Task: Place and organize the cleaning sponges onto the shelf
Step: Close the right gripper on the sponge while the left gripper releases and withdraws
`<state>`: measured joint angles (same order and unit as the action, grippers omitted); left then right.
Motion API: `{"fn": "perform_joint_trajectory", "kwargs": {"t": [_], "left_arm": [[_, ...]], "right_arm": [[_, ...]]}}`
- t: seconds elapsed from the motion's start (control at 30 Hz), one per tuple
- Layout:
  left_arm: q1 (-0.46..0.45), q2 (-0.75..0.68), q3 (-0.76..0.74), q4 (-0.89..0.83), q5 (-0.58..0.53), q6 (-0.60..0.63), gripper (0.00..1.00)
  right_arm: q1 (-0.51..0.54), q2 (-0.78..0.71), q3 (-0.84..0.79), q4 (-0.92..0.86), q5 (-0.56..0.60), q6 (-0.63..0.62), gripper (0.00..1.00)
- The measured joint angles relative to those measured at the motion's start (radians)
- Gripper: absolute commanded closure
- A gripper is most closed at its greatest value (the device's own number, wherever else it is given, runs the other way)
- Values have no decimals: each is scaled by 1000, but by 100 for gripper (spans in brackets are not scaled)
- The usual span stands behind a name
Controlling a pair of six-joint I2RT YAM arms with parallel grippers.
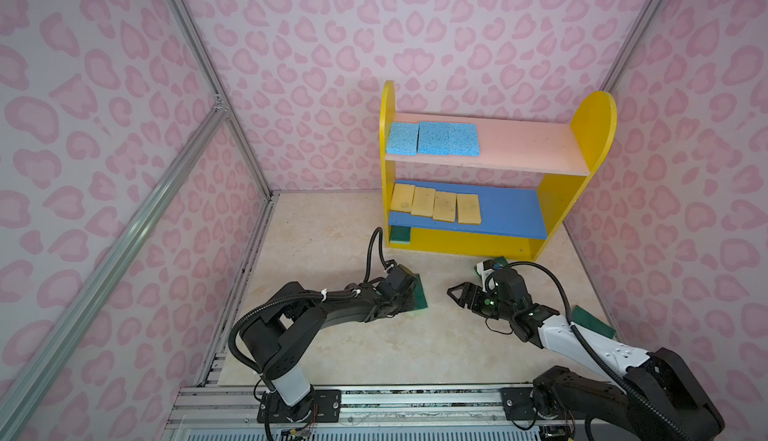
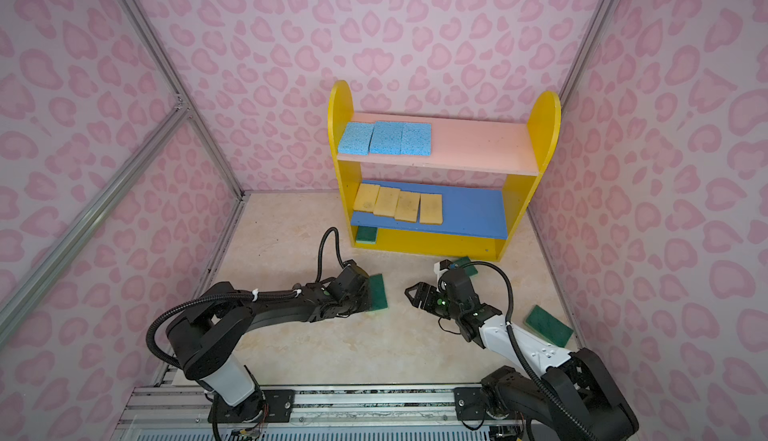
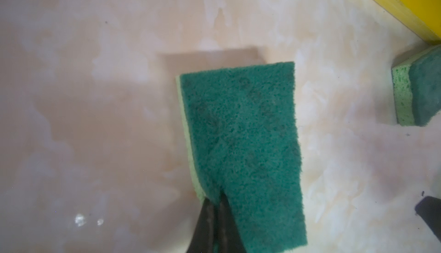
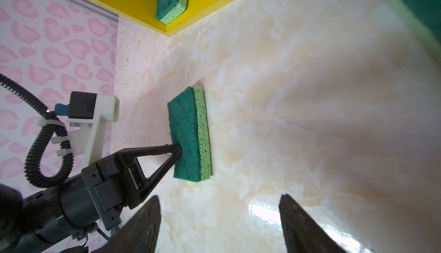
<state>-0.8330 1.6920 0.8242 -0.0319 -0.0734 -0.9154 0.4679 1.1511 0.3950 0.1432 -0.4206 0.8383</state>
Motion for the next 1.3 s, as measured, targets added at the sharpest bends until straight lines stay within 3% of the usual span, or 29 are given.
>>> {"fn": "perform_joint_trajectory", "kwargs": {"t": [0.13,0.33,0.6,0.83,1.13,1.3], "left_arm": [[8,-20,-5,0,10,0,97],[28,-108,-6,-2,16,0,97],[34,-156,-5,-13,43,3,97],[38,-187,-5,-19,51,0,97],[39,-202,-5,-17,70,-5,97],[39,-202,-5,-15,79,-8,97]], "right_arm": [[29,6,-10,39,-14,1,16],[80,48,-29,161,-31,52,39],[130,172,-21,323,-67,122,40],[144,259,-10,425,-77,176,56],[146,317,7,488,-92,209,59],[146,327,13,496,-92,217,68]]}}
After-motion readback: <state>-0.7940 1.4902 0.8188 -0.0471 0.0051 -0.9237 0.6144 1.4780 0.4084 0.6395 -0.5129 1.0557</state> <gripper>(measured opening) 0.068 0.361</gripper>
